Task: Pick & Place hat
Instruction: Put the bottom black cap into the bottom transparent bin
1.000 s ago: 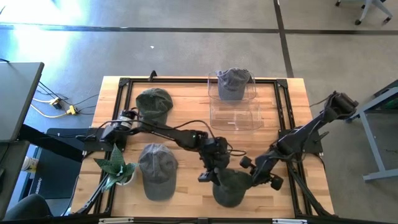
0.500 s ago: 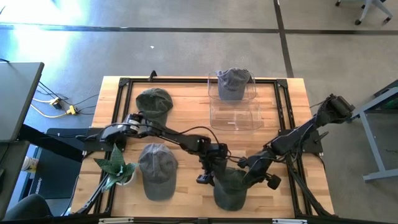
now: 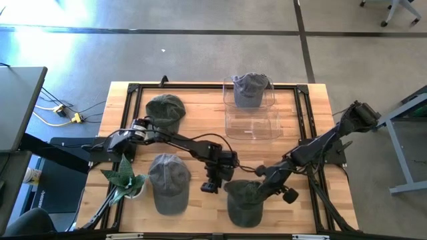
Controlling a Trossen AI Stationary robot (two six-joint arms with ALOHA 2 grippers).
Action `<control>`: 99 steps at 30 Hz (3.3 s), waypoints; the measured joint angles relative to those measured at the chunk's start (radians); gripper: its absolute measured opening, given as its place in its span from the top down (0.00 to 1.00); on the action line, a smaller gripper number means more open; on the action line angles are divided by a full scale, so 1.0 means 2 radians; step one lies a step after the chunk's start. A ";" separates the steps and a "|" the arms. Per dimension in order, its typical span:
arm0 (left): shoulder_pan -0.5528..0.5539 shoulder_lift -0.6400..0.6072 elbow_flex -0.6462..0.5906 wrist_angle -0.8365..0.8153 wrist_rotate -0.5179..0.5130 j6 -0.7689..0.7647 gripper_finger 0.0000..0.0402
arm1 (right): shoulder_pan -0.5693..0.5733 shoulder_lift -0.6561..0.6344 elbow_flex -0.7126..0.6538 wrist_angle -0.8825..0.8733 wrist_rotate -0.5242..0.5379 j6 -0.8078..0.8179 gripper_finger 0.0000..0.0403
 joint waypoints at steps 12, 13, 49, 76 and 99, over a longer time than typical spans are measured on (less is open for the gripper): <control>-0.005 -0.053 -0.009 0.050 -0.009 -0.061 0.59 | 0.007 -0.013 -0.062 0.156 -0.024 0.253 0.45; -0.007 -0.052 -0.015 0.075 -0.003 -0.081 0.59 | 0.010 -0.012 -0.085 0.201 -0.002 0.284 0.44; 0.022 0.015 -0.097 0.532 0.058 -0.456 0.32 | -0.019 0.080 -0.205 0.591 0.051 0.510 0.45; 0.038 0.022 -0.034 0.569 0.069 -0.370 0.23 | -0.022 0.071 -0.205 0.668 0.043 0.440 0.64; 0.009 0.055 -0.004 0.473 0.088 -0.325 0.23 | -0.022 0.071 -0.205 0.600 0.036 0.476 0.65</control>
